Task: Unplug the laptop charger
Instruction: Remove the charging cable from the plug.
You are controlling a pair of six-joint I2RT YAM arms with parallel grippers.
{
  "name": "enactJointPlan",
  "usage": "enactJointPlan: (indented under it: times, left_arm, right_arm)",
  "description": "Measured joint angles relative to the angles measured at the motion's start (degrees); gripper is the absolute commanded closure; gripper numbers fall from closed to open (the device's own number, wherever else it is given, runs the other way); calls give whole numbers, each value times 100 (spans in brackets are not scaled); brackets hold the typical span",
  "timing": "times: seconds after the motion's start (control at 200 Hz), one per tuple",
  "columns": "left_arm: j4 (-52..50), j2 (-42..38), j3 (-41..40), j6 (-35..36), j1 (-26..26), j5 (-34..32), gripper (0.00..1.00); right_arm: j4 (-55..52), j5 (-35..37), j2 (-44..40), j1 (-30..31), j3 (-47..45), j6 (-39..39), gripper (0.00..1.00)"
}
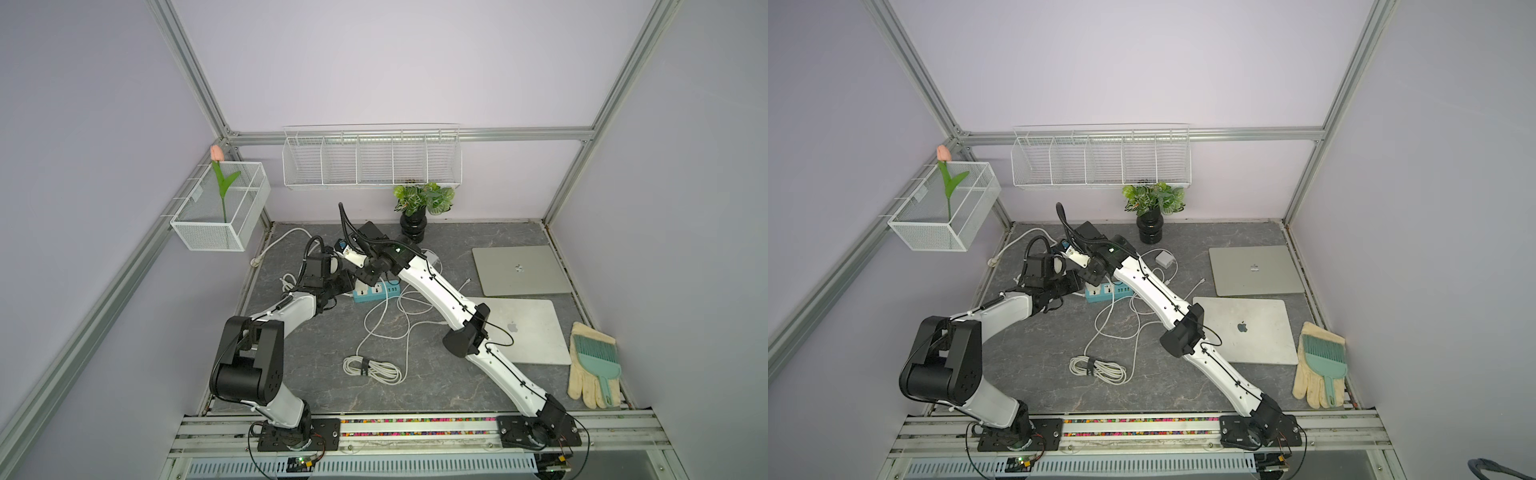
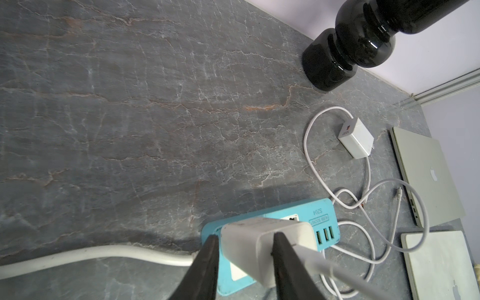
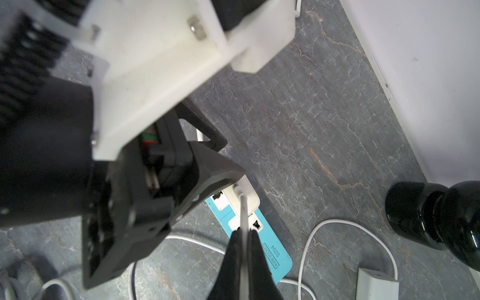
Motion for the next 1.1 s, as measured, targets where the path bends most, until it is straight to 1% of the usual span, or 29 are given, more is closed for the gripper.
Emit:
enactJointPlan:
  times: [0.585, 0.84, 1.1]
  left_arm:
    - [-116, 140, 210, 0, -92, -190, 65]
    - [-114, 142, 214, 0, -122, -249, 65]
    - [-114, 175, 254, 0, -162, -297, 66]
  right_arm:
    - [17, -37, -4, -7, -4, 127, 93]
    - [4, -352, -15, -109, -15, 308, 93]
    - [-26, -437, -28, -162, -22, 400, 93]
